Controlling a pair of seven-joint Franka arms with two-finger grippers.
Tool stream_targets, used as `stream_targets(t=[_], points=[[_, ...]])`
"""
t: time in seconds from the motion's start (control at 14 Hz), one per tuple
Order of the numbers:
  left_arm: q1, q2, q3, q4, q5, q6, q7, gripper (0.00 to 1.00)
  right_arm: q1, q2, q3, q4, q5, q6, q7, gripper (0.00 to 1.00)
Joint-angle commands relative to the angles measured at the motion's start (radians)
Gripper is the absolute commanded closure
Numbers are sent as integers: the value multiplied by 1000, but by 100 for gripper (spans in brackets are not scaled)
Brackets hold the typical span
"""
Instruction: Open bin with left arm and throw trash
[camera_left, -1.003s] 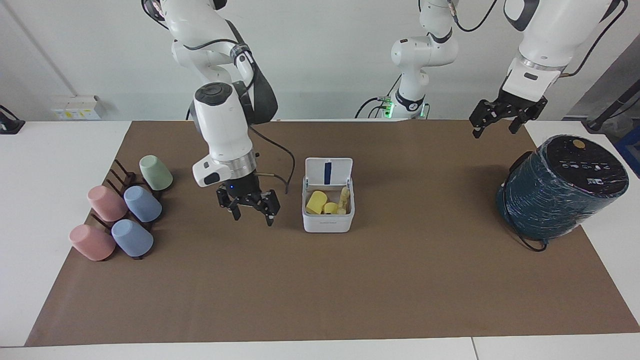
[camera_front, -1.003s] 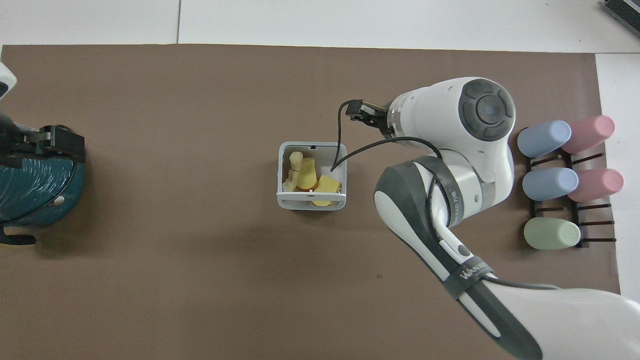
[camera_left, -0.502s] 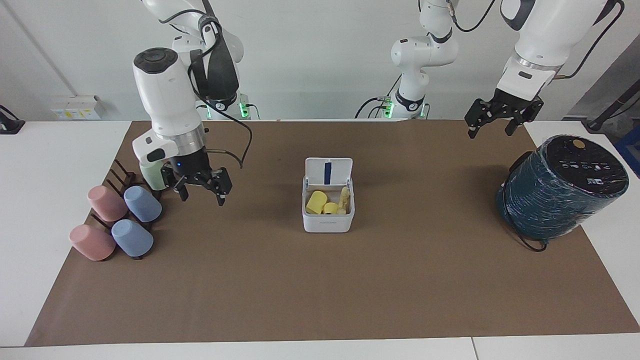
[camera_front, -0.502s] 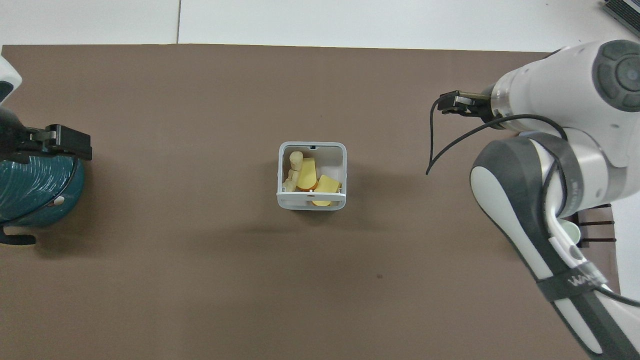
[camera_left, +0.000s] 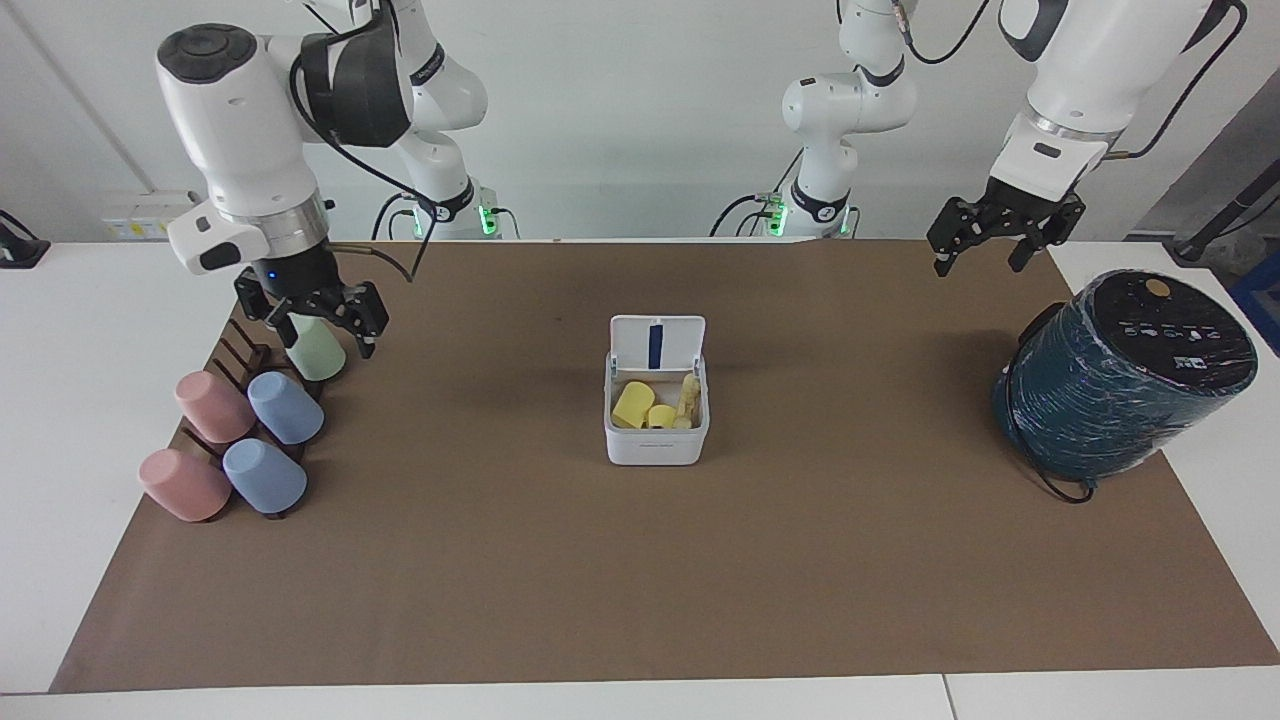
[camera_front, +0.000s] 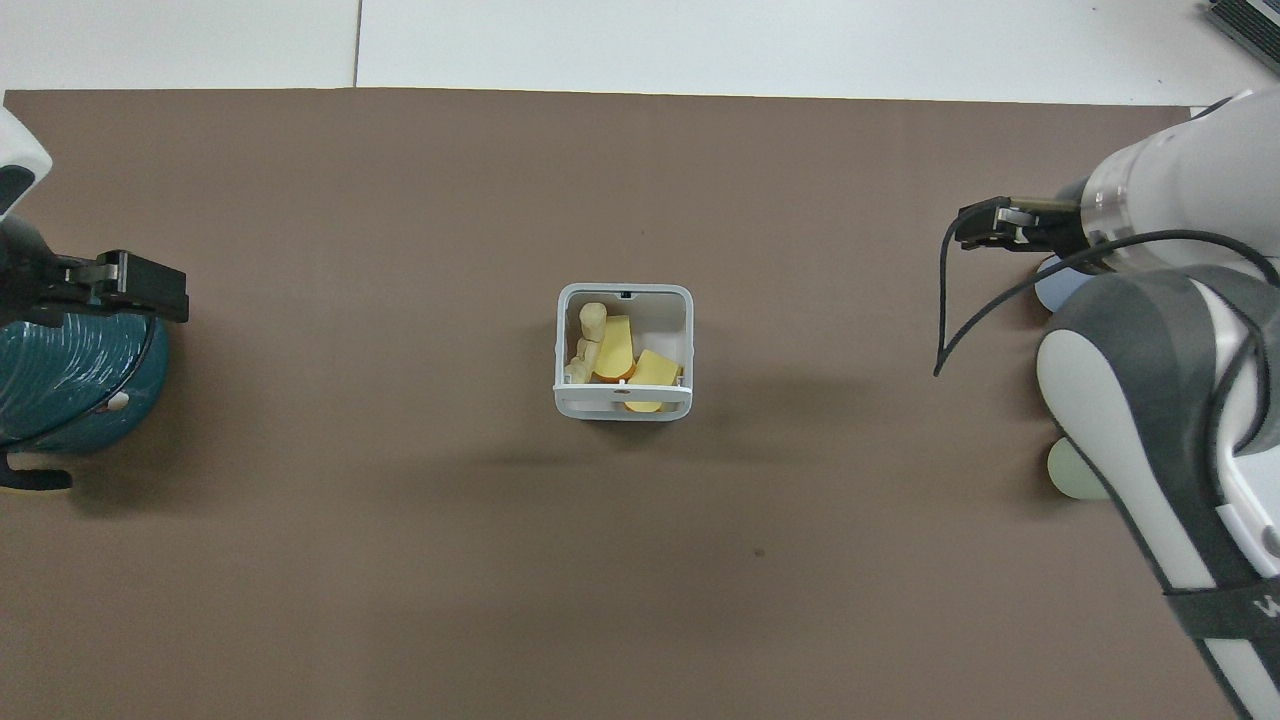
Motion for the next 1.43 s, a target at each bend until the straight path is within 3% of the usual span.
stream_targets(t=[0.0,0.43,0.57,0.86,1.0,1.36], points=[[10,-33,-6,-40,-14,24,11,0,-5,-21,-34,69,37,-140,-75,0],[13,-33,-5,-43,-14,24,17,0,-3,-132,-72,39,53,-240,-135,0],[13,-33,-5,-43,-14,23,16,0,-3,-191,-74,-80,53,-211,-124,0],[16,-33,-5,-43,-14,24,10,0,-8,-179,-74,-66,96,-180,-97,0],[15,-33,-5,-44,-14,24,17,0,-9,-126,-72,5,91,-196,-98,0],[13,-33,-5,-43,-14,23,17,0,4,-130,-61,-1,73,-197,-106,0]])
